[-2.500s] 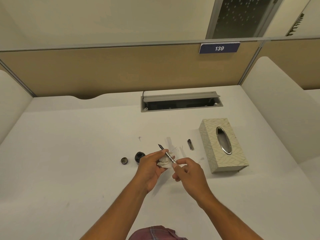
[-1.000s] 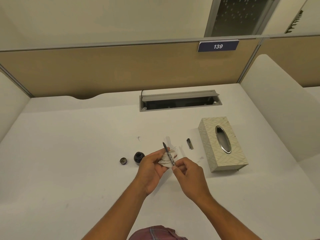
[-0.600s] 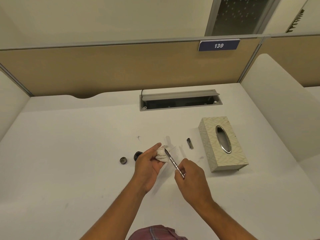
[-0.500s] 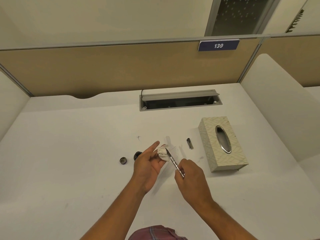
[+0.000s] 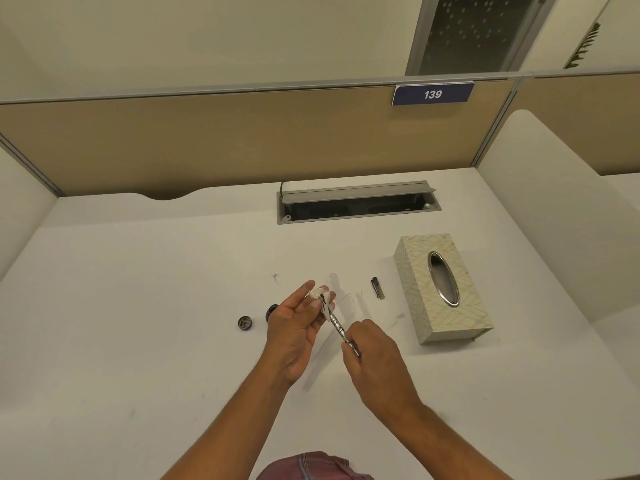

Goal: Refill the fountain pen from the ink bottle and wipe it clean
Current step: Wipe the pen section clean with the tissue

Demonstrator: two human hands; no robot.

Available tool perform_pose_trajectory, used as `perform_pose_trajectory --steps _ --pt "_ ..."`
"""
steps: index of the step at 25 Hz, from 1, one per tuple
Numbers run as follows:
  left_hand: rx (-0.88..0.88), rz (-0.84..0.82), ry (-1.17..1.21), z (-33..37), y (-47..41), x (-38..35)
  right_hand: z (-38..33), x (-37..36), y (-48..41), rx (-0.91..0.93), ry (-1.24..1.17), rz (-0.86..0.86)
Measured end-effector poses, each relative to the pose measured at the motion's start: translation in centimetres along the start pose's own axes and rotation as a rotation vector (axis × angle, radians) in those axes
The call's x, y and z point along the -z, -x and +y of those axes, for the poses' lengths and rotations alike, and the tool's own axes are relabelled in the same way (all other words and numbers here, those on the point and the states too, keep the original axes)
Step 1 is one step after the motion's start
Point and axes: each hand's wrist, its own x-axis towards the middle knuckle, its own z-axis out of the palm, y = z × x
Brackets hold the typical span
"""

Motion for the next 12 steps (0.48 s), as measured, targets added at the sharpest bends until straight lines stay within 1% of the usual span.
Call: perform_pose_trajectory --steps 4,8,12 --pt "-0.007 0.011 -0.023 0.1 0.0 0.3 -0.3 0.8 0.3 0.038 -0.021 -0.001" --pt "0.005 0.015 -0.069 -0.1 0.1 0.1 0.1 1.7 0.7 -0.038 -0.081 -0.029" --pt "-0.023 0.062 -0.087 0.1 -0.2 0.0 0.6 2.8 1.0 -0.105 -0.153 -0.039"
